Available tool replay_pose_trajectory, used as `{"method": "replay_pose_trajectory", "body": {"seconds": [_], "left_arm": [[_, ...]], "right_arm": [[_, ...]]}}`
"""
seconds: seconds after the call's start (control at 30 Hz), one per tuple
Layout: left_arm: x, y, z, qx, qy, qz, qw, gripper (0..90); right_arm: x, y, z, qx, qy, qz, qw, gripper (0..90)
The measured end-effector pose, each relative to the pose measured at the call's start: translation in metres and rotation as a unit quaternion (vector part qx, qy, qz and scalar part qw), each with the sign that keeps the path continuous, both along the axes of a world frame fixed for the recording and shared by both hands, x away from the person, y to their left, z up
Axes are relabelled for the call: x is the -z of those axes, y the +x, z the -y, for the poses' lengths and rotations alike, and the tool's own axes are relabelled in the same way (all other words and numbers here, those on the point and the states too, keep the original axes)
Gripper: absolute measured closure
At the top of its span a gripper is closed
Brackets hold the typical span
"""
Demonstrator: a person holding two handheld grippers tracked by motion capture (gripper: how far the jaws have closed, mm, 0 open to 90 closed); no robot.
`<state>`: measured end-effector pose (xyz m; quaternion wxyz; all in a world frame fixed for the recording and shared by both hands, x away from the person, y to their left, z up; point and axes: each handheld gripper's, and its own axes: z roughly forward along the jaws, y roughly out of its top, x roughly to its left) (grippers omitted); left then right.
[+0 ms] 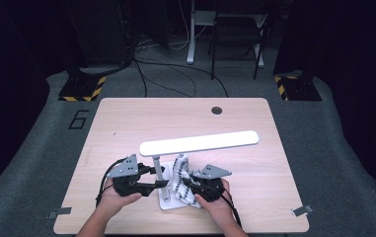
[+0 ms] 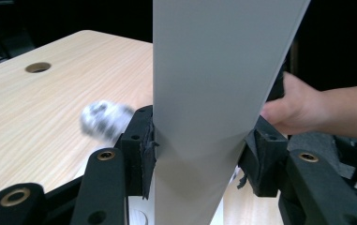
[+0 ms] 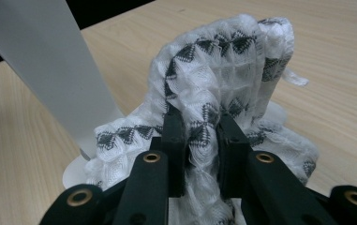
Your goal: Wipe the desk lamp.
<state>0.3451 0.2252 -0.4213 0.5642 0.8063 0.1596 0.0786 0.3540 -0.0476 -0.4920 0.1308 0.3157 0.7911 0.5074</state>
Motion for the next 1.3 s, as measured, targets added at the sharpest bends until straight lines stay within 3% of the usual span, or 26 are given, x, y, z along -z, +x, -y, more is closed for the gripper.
{"method": "replay_pose_trajectory", "body": {"seconds": [0.3,0.47,0.57,0.7,0.8,0.9,1.1,1.17,1.3], "left_arm": [[-0.001,0.001,-0.001,0.004,0.001,-0.014,0.9999,51.1],[-0.006,0.003,0.0,0.003,0.005,-0.033,0.9994,49.4],[-0.014,0.004,0.001,0.005,0.021,-0.038,0.999,49.1],[-0.026,0.004,0.002,0.003,0.028,-0.038,0.9989,48.7],[-0.041,0.004,-0.002,0.009,0.001,-0.051,0.9987,47.5],[-0.057,0.002,0.001,-0.001,0.036,-0.036,0.9987,47.1],[-0.086,-0.001,0.0,0.008,0.008,-0.037,0.9993,45.7],[-0.095,-0.001,0.0,0.008,0.009,-0.034,0.9994,45.6],[-0.107,-0.002,0.002,0.005,0.016,-0.027,0.9995,46.2]], "right_arm": [[0.022,0.005,-0.013,-0.015,-0.07,-0.048,0.9963,75.2],[0.023,0.004,-0.014,-0.012,-0.069,-0.05,0.9962,75.2],[0.024,0.004,-0.014,-0.007,-0.063,-0.053,0.9966,75.3],[0.024,0.004,-0.014,-0.008,-0.063,-0.049,0.9968,75.4],[0.025,0.004,-0.013,-0.011,-0.065,-0.046,0.9967,75.3],[0.025,0.004,-0.014,-0.005,-0.056,-0.053,0.997,75.4],[0.025,0.003,-0.014,-0.002,-0.053,-0.056,0.997,75.4],[0.026,0.005,-0.012,-0.01,-0.06,-0.048,0.997,75.5],[0.026,0.004,-0.013,-0.007,-0.056,-0.054,0.997,75.5]]}}
